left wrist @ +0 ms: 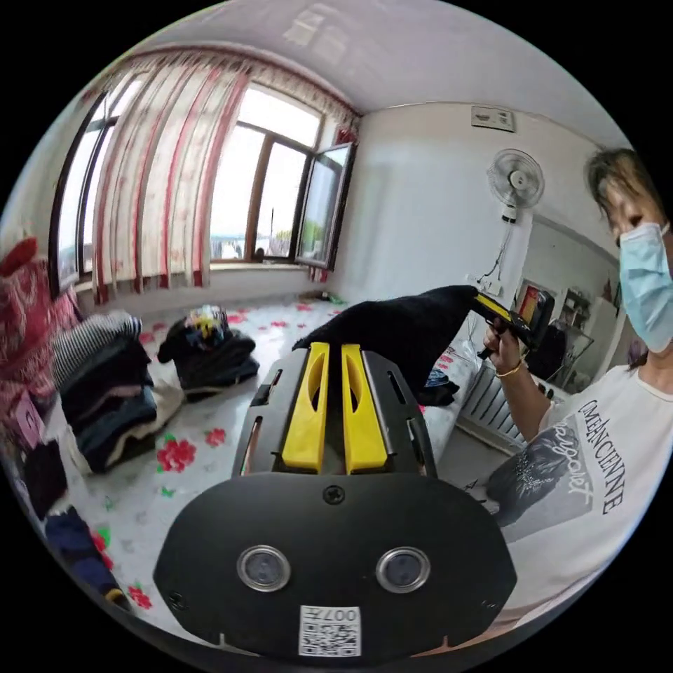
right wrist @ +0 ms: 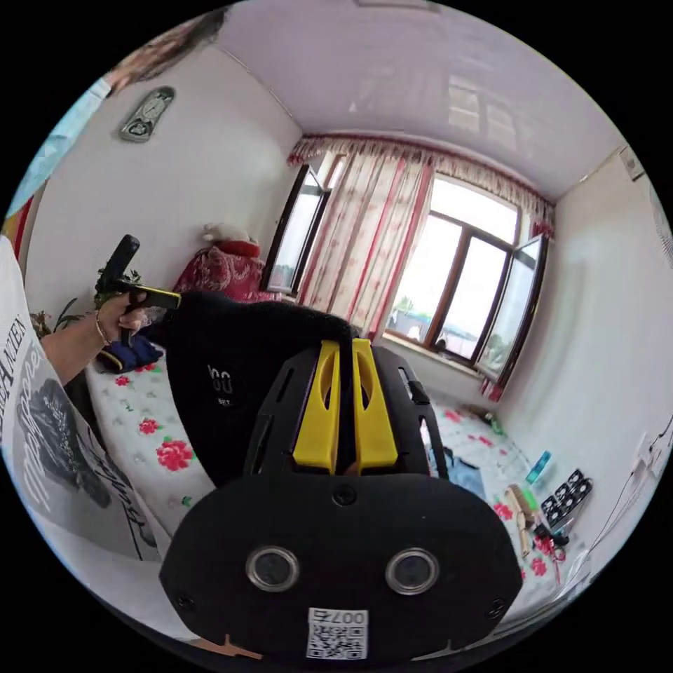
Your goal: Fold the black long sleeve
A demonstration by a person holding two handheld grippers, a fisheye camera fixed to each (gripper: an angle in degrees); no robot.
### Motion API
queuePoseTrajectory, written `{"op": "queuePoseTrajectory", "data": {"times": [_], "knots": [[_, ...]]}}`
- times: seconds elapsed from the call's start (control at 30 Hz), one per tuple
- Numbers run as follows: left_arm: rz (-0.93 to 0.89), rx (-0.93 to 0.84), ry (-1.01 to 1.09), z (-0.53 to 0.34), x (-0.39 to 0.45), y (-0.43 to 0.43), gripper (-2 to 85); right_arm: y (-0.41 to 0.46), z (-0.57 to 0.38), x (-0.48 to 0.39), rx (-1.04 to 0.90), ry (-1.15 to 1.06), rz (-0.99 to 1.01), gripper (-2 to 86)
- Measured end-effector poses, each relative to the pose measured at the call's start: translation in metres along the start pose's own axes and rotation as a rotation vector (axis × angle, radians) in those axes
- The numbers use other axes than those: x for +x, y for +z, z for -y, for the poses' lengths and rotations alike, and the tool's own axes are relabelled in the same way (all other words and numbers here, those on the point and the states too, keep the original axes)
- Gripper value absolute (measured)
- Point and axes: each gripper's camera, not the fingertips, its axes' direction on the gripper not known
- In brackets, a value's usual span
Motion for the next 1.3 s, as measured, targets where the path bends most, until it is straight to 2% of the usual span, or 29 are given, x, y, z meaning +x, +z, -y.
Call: {"op": "queuePoseTrajectory", "data": {"times": [0.13,0.27,0.37,0.47,0.5,0.63,0.67,0.73,0.87,1.0,1.17,1.3], "knots": [[0.085,0.156,0.216,0.072,0.069,-0.079,1.2,-0.083,0.039,0.012,0.244,-0.032,-0.048,1.6],[0.17,0.204,0.295,0.111,0.096,-0.106,1.6,-0.108,0.069,0.015,0.311,-0.08,-0.066,1.3],[0.199,0.187,0.274,0.134,0.082,-0.093,2.1,-0.075,0.084,0.025,0.264,-0.08,-0.054,1.1],[0.3,0.043,0.197,0.149,0.033,-0.028,2.7,0.012,0.088,0.041,0.125,-0.031,0.006,1.5],[0.332,-0.057,0.148,0.149,-0.001,0.014,3.2,0.035,0.085,0.044,0.088,-0.014,0.025,1.7],[0.372,-0.389,-0.12,0.086,-0.143,0.153,6.5,0.237,0.017,0.058,-0.297,0.14,0.193,3.5],[0.381,-0.489,-0.282,0.044,-0.193,0.183,8.6,0.287,-0.021,0.059,-0.432,0.204,0.201,4.0],[0.386,-0.554,-0.449,-0.044,-0.244,0.202,9.6,0.335,-0.083,0.057,-0.588,0.264,0.237,4.6],[0.382,-0.71,-0.546,-0.168,-0.268,0.227,9.7,0.38,-0.207,0.04,-0.732,0.378,0.323,5.9],[0.299,-0.884,-0.673,-0.27,-0.286,0.265,10.7,0.425,-0.262,0.019,-0.833,0.391,0.364,7.0],[0.275,-1.08,-0.621,-0.318,-0.3,0.324,12.9,0.523,-0.299,-0.02,-1.0,0.306,0.371,7.8],[0.168,-1.16,-0.608,-0.326,-0.337,0.348,7.4,0.586,-0.341,-0.038,-1.157,0.261,0.315,7.6]]}}
